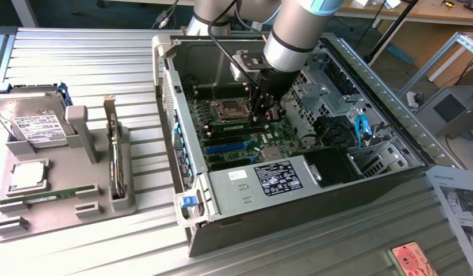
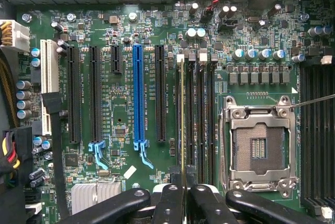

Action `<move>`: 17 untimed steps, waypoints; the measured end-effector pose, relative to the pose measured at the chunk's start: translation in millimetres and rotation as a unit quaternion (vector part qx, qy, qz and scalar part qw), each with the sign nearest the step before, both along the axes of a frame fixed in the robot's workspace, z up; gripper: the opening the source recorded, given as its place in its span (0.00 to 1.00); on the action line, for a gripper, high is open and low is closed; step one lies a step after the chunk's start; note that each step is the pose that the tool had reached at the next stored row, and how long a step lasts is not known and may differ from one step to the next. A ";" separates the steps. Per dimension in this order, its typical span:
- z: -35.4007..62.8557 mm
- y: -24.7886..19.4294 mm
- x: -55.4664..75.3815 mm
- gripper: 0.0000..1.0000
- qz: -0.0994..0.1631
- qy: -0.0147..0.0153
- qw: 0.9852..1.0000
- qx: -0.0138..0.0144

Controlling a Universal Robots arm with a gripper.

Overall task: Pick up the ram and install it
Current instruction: 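Insert the ram into the slot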

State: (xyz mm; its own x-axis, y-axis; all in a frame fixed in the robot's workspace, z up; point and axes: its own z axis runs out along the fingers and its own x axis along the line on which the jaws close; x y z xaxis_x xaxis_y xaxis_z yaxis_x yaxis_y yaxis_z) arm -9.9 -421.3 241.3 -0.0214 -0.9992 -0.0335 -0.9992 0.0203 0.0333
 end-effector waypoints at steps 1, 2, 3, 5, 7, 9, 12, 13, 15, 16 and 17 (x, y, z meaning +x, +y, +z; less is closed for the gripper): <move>-0.1 0.0 0.0 0.12 0.000 0.000 1.000 0.000; -0.4 0.0 0.0 0.12 0.000 0.000 1.000 0.000; -0.6 0.0 0.0 0.12 0.000 0.000 1.000 0.000; -0.7 0.0 0.0 0.12 0.000 0.000 1.000 0.000; -0.7 0.0 0.1 0.12 0.000 0.000 1.000 0.000; -0.8 0.0 1.2 0.12 0.000 0.000 1.000 0.000; -0.8 0.0 2.4 0.12 0.000 0.000 1.000 0.000; -0.8 0.0 2.4 0.12 0.000 0.000 1.000 0.000; -0.8 0.1 2.5 0.12 0.000 0.000 1.000 0.000; -0.9 0.1 2.5 0.12 0.000 0.000 1.000 0.000; -0.9 0.1 2.5 0.12 0.000 0.000 1.000 0.000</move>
State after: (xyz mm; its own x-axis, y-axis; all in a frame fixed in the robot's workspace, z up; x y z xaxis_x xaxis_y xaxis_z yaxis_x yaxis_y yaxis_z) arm -7.4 -421.3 240.4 -0.0215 -0.9992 -0.0336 -0.9992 0.0204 0.0333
